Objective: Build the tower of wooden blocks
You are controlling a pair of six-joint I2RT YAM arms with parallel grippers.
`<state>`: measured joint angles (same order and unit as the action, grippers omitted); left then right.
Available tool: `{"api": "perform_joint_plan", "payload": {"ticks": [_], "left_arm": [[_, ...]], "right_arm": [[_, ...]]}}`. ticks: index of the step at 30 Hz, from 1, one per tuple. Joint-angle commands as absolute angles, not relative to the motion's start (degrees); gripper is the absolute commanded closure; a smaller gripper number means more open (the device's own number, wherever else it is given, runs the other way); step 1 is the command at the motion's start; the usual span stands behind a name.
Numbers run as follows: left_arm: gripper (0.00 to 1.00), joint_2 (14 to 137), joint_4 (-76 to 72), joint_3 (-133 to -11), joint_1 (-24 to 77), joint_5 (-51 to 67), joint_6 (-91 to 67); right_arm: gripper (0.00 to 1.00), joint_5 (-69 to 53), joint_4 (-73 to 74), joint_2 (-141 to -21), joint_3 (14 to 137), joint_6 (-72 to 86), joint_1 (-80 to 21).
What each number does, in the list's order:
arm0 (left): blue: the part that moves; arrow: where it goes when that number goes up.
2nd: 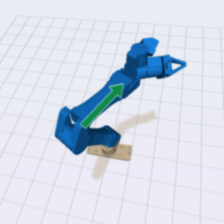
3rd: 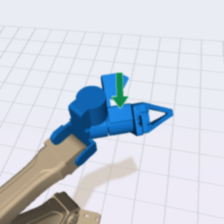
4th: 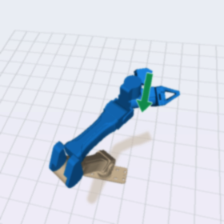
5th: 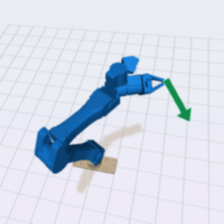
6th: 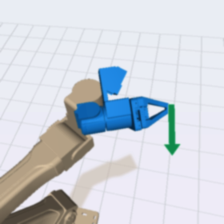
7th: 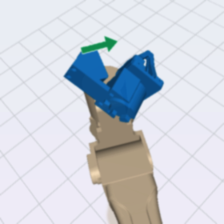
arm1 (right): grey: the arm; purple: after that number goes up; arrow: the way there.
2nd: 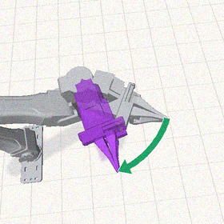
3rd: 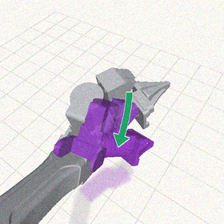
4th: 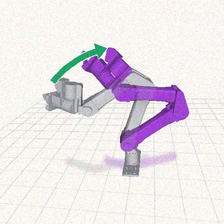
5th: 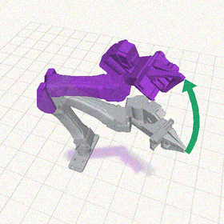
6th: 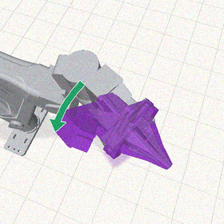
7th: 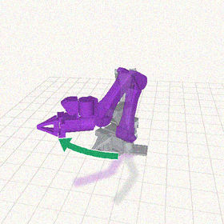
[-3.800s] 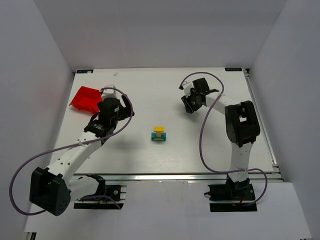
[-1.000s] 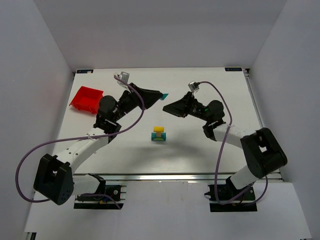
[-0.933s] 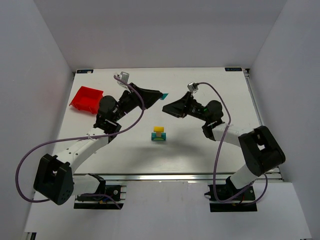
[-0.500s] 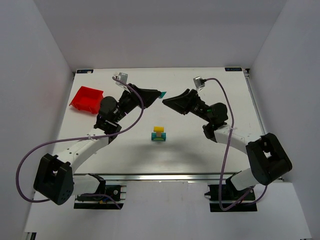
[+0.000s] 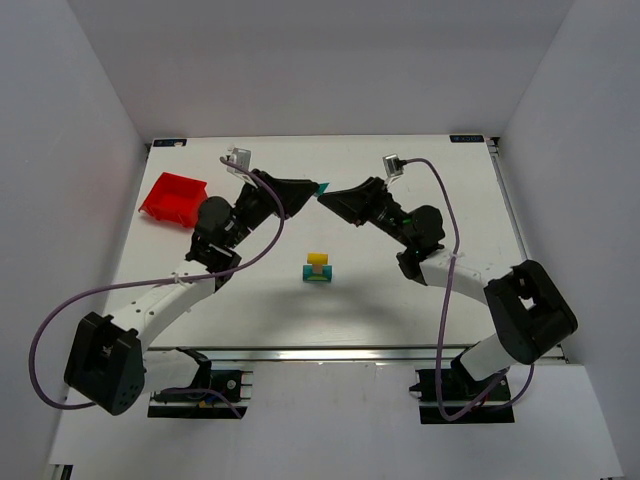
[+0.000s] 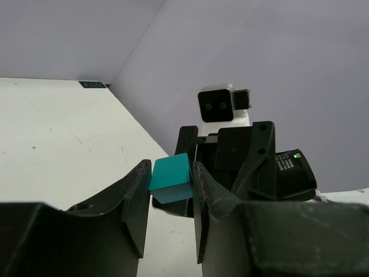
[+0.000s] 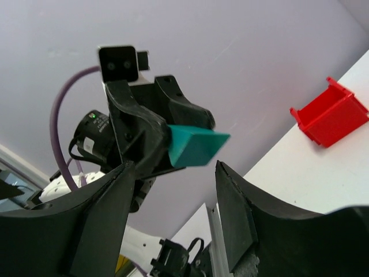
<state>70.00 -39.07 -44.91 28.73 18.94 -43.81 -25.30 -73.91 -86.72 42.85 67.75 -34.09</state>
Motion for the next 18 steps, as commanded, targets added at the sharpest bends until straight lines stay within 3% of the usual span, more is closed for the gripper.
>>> {"api": "perform_joint_plan", "payload": {"ticks": [1, 7, 12, 18], "left_arm": [[1.00, 68.12, -39.90, -44.39, 29.00, 17.93, -43.86], [1.00, 66.97, -39.82, -43.59, 29.00, 16.79, -43.95], [1.00, 66.27, -39.46, -43.42, 29.00, 15.65, -44.12], [1.00, 66.27, -41.75, -42.80, 29.09, 16.52, -45.97]], "right_arm": [[0.37, -19.08, -99.84, -84.46, 42.80, 64.60, -34.80], [0.41, -18.98, -102.83, -86.92, 45.35, 66.09, -35.51], [0.54, -19.07, -103.97, -87.89, 46.49, 66.62, -35.86], [0.51, -19.86, -103.97, -88.68, 47.37, 67.14, -36.30]]}}
